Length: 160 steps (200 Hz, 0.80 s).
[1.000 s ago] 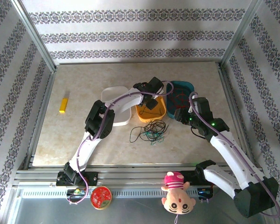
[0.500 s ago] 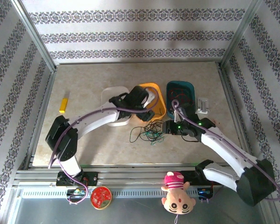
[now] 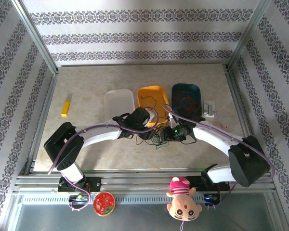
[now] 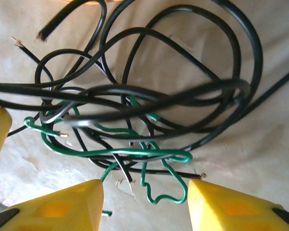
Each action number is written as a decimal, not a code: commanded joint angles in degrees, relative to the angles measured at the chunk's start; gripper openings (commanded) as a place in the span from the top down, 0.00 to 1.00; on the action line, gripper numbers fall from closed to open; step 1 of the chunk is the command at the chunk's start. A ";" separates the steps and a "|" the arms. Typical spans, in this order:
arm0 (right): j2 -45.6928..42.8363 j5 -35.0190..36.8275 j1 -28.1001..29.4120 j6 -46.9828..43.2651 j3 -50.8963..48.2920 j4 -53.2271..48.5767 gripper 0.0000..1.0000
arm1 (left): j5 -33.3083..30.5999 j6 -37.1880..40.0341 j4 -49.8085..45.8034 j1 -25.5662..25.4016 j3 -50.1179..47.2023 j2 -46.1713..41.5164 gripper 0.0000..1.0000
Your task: Untangle the cables
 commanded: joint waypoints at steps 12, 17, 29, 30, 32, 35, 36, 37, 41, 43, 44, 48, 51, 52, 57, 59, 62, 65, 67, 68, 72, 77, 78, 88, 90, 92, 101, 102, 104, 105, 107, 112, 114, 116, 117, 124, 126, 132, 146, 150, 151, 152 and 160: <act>3.91 1.16 0.89 -1.45 2.63 0.94 0.51 | 2.19 -0.87 1.96 -1.34 1.59 0.32 0.39; 4.48 1.33 0.97 -1.46 2.82 1.04 0.51 | 2.63 -0.86 1.87 -1.38 1.62 0.46 0.41; 5.65 1.74 1.04 -1.70 3.48 0.96 0.51 | 3.54 -0.79 1.51 -1.47 1.73 0.90 0.46; 5.74 1.82 1.06 -1.72 3.55 0.96 0.51 | 3.59 -0.78 1.48 -1.47 1.80 0.93 0.46; 5.97 1.94 1.07 -1.73 3.60 0.92 0.51 | 3.78 -0.73 1.48 -1.47 1.84 0.99 0.47; 6.21 2.16 1.07 -1.74 3.76 0.88 0.52 | 3.95 -0.69 1.34 -1.55 1.86 1.12 0.49; 6.24 2.25 1.07 -1.74 3.78 0.87 0.52 | 4.06 -0.69 1.35 -1.55 1.81 1.17 0.49; 6.35 2.38 1.07 -1.74 3.79 0.83 0.52 | 4.16 -0.64 1.31 -1.56 1.84 1.19 0.49; 6.74 2.84 1.05 -1.67 3.92 0.71 0.52 | 4.39 -0.60 1.20 -1.56 1.83 1.30 0.51; 6.90 3.07 1.06 -1.65 3.96 0.65 0.53 | 4.51 -0.62 1.19 -1.56 1.81 1.37 0.52; 6.94 3.19 1.07 -1.61 4.01 0.63 0.53 | 4.56 -0.61 1.19 -1.56 1.83 1.38 0.52; 7.20 3.75 1.06 -1.56 4.10 0.49 0.53 | 4.92 -0.60 1.18 -1.56 1.79 1.40 0.54; 7.40 4.18 1.03 -1.45 4.14 0.44 0.54 | 5.18 -0.52 1.20 -1.56 1.79 1.47 0.55; 7.50 4.31 1.05 -1.42 4.19 0.39 0.54 | 5.29 -0.56 1.24 -1.56 1.78 1.48 0.56; 7.84 4.98 1.06 -1.25 4.27 0.26 0.56 | 5.74 -0.59 1.29 -1.64 1.70 1.57 0.58; 7.90 5.26 1.07 -1.24 4.31 0.19 0.56 | 5.99 -0.60 1.38 -1.64 1.69 1.61 0.59; 8.02 5.57 1.05 -1.15 4.32 0.10 0.57 | 6.23 -0.67 1.54 -1.65 1.52 1.62 0.60; 8.15 5.91 1.07 -1.07 4.38 0.04 0.58 | 6.60 -0.74 1.69 -1.65 1.44 1.66 0.61; 8.19 6.06 1.07 -1.04 4.41 0.00 0.58 | 6.80 -0.76 1.81 -1.65 1.36 1.66 0.61; 8.20 6.17 1.07 -1.04 4.41 0.00 0.59 | 6.89 -0.77 1.89 -1.65 1.34 1.66 0.62; 8.28 6.55 1.06 -0.96 4.41 -0.01 0.60 | 7.39 -0.82 2.14 -1.65 1.14 1.66 0.64; 8.38 7.08 1.05 -0.82 4.28 -0.01 0.62 | 8.01 -0.86 2.63 -1.65 0.93 1.66 0.67; 8.38 7.21 1.06 -0.79 4.31 -0.01 0.63 | 8.11 -0.90 2.70 -1.65 0.82 1.66 0.68; 8.30 8.09 1.07 -0.51 4.25 -0.01 0.69 | 9.13 -1.10 3.64 -1.65 0.33 1.66 0.73; 8.30 8.23 1.07 -0.44 4.24 -0.01 0.71 | 9.21 -1.12 3.75 -1.65 0.29 1.73 0.74; 8.23 8.33 1.07 -0.38 4.19 -0.05 0.72 | 9.36 -1.17 3.78 -1.65 0.21 1.79 0.75; 8.01 9.02 1.07 -0.18 4.06 -0.01 0.78 | 10.15 -1.30 3.84 -1.65 0.18 2.01 0.80; 7.98 9.06 1.07 -0.08 4.06 -0.01 0.79 | 10.24 -1.30 3.83 -1.65 0.18 2.05 0.80; 7.93 9.27 1.00 -0.07 4.00 -0.07 0.80 | 10.41 -1.30 3.82 -1.65 0.19 2.15 0.81; 7.89 9.36 1.04 0.02 3.99 -0.09 0.80 | 10.50 -1.30 3.82 -1.65 0.19 2.17 0.81; 7.80 9.49 1.02 0.02 3.98 -0.09 0.81 | 10.63 -1.34 3.91 -1.65 0.19 2.25 0.81; 7.54 9.89 1.07 0.21 3.81 -0.16 0.83 | 10.87 -1.39 3.87 -1.65 0.26 2.42 0.83; 7.38 10.02 1.07 0.20 3.76 -0.18 0.84 | 10.92 -1.48 3.88 -1.65 0.34 2.51 0.84; 7.23 10.28 1.07 0.29 3.68 -0.18 0.85 | 10.86 -1.52 3.90 -1.65 0.29 2.60 0.85; 7.15 10.35 1.07 0.29 3.65 -0.18 0.86 | 10.86 -1.54 3.90 -1.65 0.33 2.66 0.86; 6.54 10.74 1.00 0.37 3.42 -0.16 0.87 | 10.83 -1.65 3.77 -1.65 0.38 2.80 0.90; 6.38 10.87 1.05 0.42 3.33 -0.18 0.87 | 10.84 -1.65 3.68 -1.65 0.41 2.87 0.91; 5.73 11.12 0.98 0.46 3.06 -0.18 0.88 | 10.76 -1.65 3.55 -1.65 0.47 2.97 0.94; 3.79 11.30 0.98 0.46 2.21 -0.27 0.87 | 10.42 -1.65 3.25 -1.65 0.48 3.06 0.99; 3.06 11.16 0.98 0.38 1.91 -0.35 0.86 | 10.20 -1.65 3.24 -1.65 0.53 3.07 1.00; 2.91 11.09 0.98 0.34 1.84 -0.36 0.85 | 10.22 -1.61 3.18 -1.65 0.54 3.07 1.00; 2.79 11.06 0.98 0.31 1.77 -0.36 0.85 | 10.14 -1.59 3.15 -1.65 0.54 3.07 1.00; 1.30 10.65 1.06 -0.04 1.07 -0.57 0.78 | 9.89 -1.43 3.11 -1.65 0.31 3.07 1.00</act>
